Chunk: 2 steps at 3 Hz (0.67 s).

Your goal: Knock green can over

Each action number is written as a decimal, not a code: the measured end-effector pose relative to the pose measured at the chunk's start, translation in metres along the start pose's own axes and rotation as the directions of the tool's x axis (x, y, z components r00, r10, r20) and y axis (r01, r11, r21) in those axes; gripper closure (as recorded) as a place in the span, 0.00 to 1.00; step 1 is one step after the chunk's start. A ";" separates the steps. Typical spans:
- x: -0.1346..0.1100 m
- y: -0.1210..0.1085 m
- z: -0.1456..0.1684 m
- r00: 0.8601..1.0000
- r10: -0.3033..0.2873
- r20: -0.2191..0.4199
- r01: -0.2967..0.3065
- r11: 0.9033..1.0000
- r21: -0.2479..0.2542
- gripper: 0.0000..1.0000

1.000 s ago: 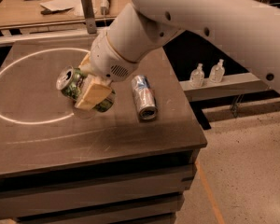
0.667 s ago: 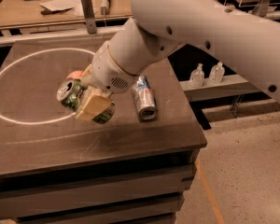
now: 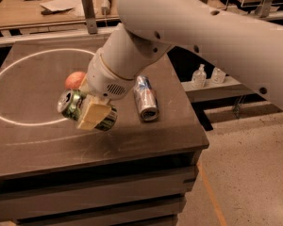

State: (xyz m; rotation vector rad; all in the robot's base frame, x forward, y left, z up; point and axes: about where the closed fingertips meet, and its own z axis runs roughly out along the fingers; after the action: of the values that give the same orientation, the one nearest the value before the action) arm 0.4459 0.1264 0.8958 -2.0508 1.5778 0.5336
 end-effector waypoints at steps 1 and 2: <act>0.003 -0.003 0.002 0.999 -0.026 -0.046 0.026 1.000 0.002 0.54; 0.001 -0.008 0.004 0.994 -0.057 -0.095 0.058 0.998 0.005 0.49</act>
Offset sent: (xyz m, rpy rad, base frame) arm 0.0175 0.0070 -0.0070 -0.1475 -0.0919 0.0449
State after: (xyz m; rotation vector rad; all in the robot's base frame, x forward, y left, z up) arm 0.4542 0.1296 0.8931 -2.1368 1.5662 0.4141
